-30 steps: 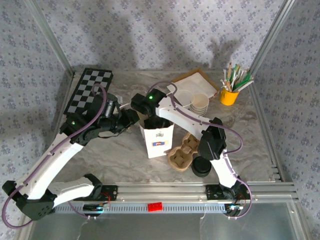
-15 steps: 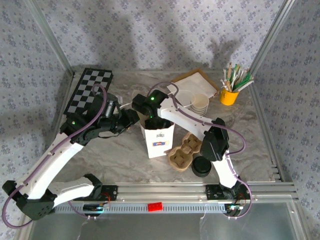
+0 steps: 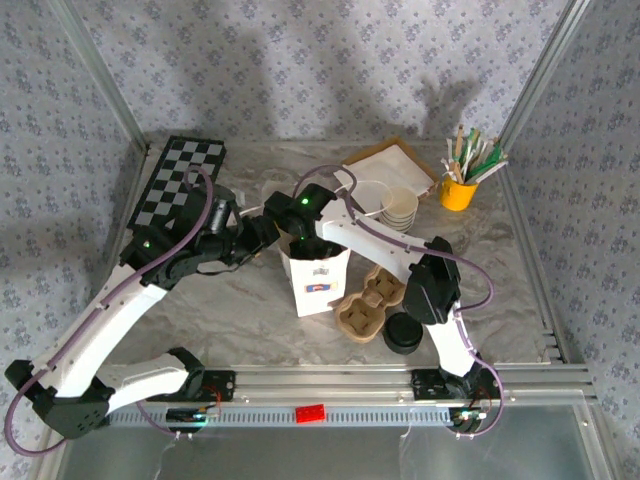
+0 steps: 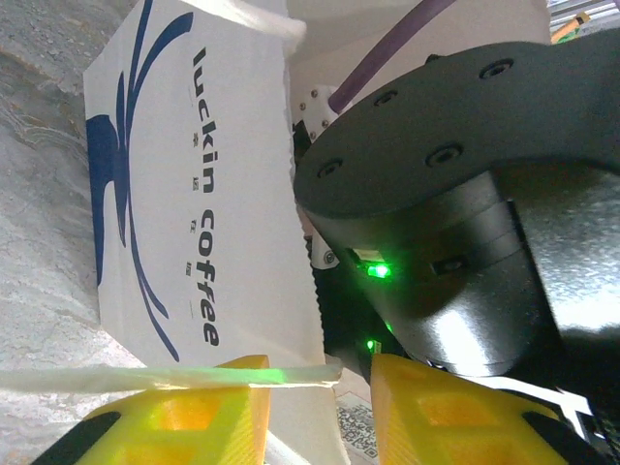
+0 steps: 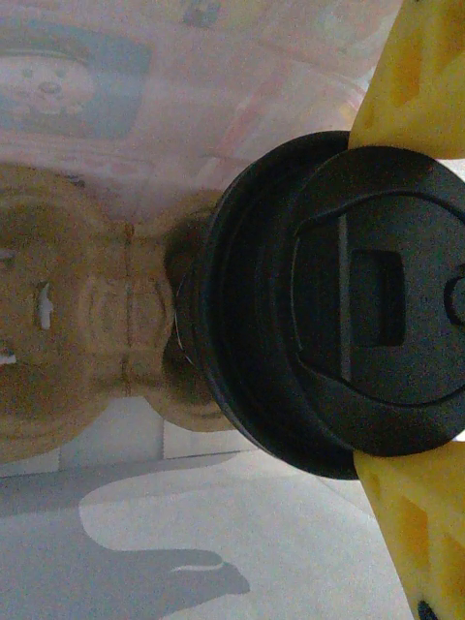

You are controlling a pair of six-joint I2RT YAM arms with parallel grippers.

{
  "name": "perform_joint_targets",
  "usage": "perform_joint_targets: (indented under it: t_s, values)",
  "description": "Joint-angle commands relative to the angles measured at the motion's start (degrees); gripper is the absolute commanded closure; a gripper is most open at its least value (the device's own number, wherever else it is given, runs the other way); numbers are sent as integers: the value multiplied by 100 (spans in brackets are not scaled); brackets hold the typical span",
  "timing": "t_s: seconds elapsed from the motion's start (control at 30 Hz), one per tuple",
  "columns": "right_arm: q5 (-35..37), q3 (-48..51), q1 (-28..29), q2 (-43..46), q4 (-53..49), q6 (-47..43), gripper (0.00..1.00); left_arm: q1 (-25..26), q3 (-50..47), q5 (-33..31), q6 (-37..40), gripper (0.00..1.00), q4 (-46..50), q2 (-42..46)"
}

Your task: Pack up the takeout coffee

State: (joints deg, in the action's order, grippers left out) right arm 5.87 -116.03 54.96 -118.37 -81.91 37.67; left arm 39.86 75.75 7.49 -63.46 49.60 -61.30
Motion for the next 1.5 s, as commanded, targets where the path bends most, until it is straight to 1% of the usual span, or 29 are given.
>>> perform_joint_targets:
  t_s: [0.0, 0.4, 0.9, 1.47]
  values:
    - [318, 101, 19, 108, -36, -54, 43, -27, 265, -63, 80, 67, 73, -31]
    - [428, -77, 32, 279, -193, 108, 31, -28, 230, -139, 115, 66, 159, 39]
    - [550, 131, 64, 524, -88, 318, 21, -49, 292, -168, 194, 66, 225, 39]
    - [688, 63, 77, 665, -149, 319, 10, -65, 369, -195, 219, 66, 260, -49]
